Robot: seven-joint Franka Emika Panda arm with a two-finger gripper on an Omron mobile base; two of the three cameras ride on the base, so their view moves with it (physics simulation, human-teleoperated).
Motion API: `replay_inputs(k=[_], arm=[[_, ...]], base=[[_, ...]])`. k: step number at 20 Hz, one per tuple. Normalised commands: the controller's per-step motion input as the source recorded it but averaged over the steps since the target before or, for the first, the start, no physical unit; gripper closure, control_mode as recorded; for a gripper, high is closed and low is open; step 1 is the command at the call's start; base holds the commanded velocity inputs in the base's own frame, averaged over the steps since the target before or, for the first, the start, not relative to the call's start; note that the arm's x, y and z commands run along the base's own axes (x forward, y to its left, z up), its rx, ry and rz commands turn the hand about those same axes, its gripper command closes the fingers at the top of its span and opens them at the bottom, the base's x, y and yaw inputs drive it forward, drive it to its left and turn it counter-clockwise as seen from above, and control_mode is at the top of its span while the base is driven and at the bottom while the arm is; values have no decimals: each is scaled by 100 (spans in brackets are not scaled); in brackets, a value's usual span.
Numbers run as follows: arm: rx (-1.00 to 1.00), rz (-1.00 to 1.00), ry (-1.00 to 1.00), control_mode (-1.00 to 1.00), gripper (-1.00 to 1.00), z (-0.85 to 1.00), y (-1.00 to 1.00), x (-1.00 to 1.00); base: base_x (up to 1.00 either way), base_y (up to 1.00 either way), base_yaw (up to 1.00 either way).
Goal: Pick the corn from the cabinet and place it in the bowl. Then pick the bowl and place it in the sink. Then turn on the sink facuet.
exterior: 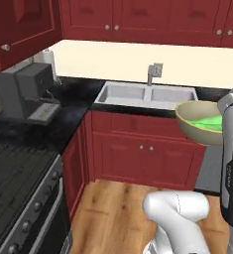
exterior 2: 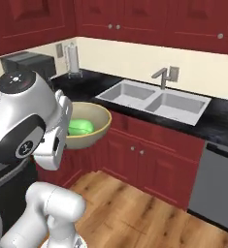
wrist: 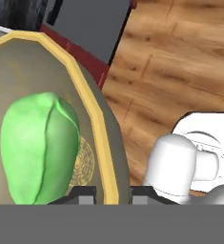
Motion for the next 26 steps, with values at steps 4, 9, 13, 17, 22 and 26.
replay_inputs(k=[4, 9, 13, 17, 22, 26], arm=[[0, 0, 0, 100, 100, 0, 0, 0], [0, 0, 0, 100, 100, 0, 0, 0], [0, 0, 0, 100, 100, 0, 0, 0], [0, 0, 0, 100, 100, 0, 0, 0], [0, 0, 0, 100, 100, 0, 0, 0], [0, 0, 0, 100, 100, 0, 0, 0]], base=[[39, 36, -69], [57, 42, -63], [49, 0, -28], [84, 0, -4], [91, 0, 0], [81, 3, 3]])
